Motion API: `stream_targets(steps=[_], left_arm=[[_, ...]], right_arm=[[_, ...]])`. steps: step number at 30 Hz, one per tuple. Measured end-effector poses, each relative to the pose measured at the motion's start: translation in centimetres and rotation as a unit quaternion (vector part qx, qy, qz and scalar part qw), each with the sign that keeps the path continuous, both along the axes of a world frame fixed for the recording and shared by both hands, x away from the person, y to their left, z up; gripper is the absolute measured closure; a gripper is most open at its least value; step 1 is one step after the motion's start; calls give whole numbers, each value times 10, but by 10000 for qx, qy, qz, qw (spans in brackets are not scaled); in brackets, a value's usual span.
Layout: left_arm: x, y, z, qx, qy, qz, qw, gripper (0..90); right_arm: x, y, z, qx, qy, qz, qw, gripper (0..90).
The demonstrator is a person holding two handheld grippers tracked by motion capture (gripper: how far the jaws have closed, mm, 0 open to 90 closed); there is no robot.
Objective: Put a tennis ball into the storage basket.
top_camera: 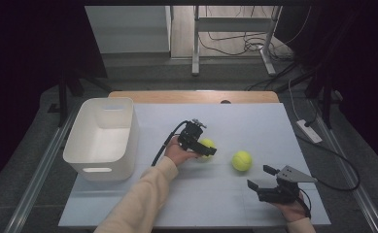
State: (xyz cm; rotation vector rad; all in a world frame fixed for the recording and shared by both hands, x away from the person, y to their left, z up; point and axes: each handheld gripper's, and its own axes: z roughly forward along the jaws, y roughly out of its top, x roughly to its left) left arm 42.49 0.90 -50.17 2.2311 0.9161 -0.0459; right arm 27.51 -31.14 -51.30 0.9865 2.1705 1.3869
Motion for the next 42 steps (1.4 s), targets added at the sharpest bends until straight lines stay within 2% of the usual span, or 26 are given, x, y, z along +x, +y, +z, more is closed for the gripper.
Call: stream_targets(steps=[8, 12, 15, 18, 24, 28, 30, 42], left_arm=[[2, -3, -7, 87, 101, -27, 9999, 60], [1, -4, -7, 101, 103, -76, 9999, 152], [0, -4, -7, 154, 37, -75, 9998, 245], [0, -3, -7, 163, 29, -100, 9998, 259], [-3, -5, -4, 297, -157, -143, 9993, 267], [-3, -2, -1, 259, -206, -173, 9993, 269], [-5, 0, 2, 162, -215, -146, 9995, 270], [-12, 11, 16, -81, -386, -190, 9990, 271]], right_arm=[[0, 0, 0, -3, 4, -2, 10000, 125], [0, 0, 0, -6, 7, 0, 10000, 125], [0, 0, 0, -4, 6, -1, 10000, 125], [0, 0, 0, -4, 3, -3, 10000, 125], [0, 0, 0, 4, -4, -11, 10000, 125], [0, 0, 0, 11, -5, -11, 10000, 125], [0, -1, 1, 17, -27, -20, 10000, 125], [-1, -1, 1, 25, -46, -22, 10000, 126]])
